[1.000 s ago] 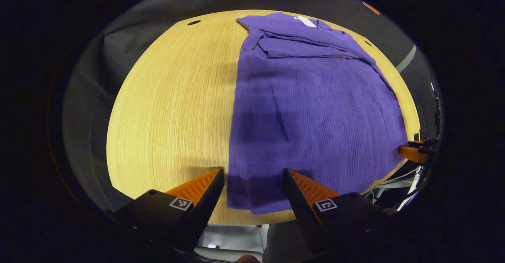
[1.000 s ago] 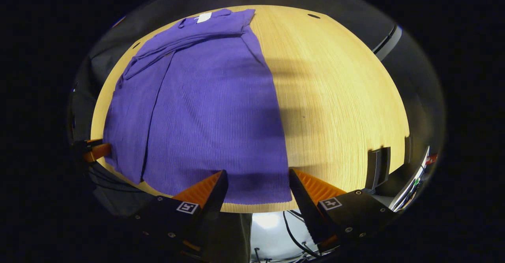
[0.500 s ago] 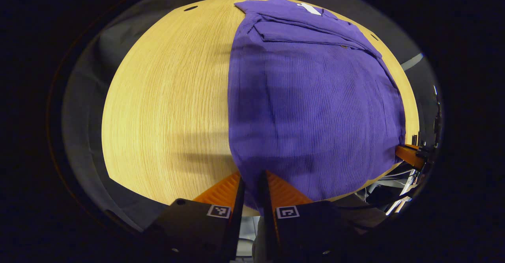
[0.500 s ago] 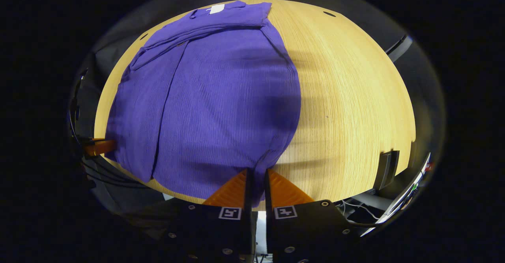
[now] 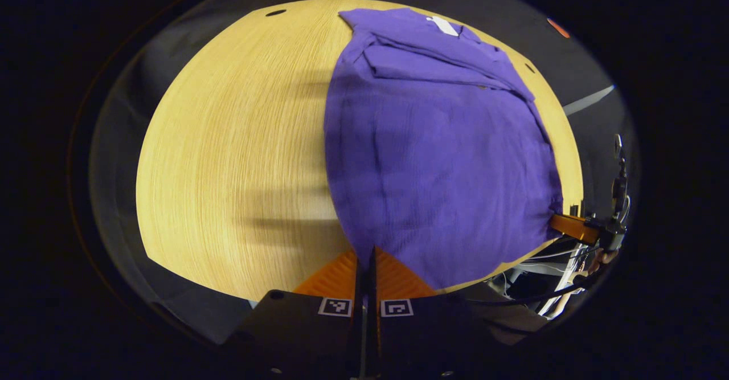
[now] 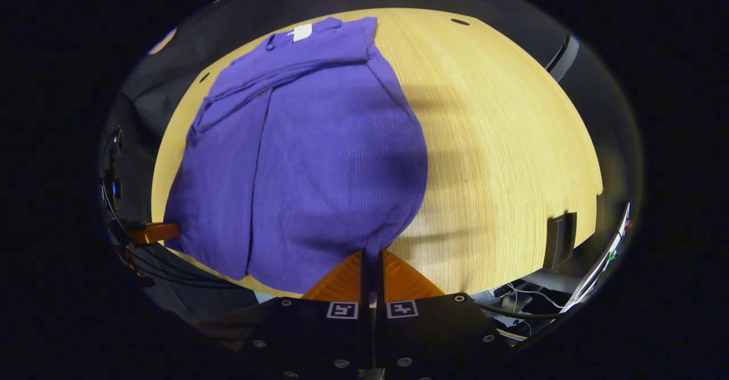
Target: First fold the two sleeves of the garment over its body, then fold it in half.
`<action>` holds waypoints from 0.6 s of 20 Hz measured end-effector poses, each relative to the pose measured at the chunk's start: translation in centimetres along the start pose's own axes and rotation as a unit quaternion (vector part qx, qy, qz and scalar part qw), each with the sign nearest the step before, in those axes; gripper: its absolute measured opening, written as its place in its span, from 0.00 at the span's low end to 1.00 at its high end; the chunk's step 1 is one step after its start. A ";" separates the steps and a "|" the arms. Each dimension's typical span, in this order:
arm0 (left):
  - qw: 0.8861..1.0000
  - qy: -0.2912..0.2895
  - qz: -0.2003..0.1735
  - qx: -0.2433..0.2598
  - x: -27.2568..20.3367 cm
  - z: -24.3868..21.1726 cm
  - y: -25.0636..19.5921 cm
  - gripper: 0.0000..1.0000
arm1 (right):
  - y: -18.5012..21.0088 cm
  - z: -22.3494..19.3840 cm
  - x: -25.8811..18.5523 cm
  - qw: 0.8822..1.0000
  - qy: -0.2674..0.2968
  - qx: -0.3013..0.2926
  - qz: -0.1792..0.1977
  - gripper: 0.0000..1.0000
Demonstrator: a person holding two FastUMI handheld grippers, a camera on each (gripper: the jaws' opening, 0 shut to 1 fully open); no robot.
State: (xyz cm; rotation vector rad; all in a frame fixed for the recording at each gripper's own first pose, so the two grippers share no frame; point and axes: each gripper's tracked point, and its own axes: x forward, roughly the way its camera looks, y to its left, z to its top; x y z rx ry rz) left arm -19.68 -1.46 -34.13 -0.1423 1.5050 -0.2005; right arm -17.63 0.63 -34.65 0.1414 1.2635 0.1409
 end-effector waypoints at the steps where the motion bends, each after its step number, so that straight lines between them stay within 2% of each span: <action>1: 1.000 -0.007 -0.003 0.006 -0.6 0.6 -0.1 0.04 | 0.4 0.8 -0.9 1.000 -0.010 0.001 0.006 0.04; 12: 0.993 -0.087 -0.023 0.078 -7.5 9.5 -1.7 0.05 | 3.9 9.0 -8.0 0.994 -0.094 -0.055 0.015 0.04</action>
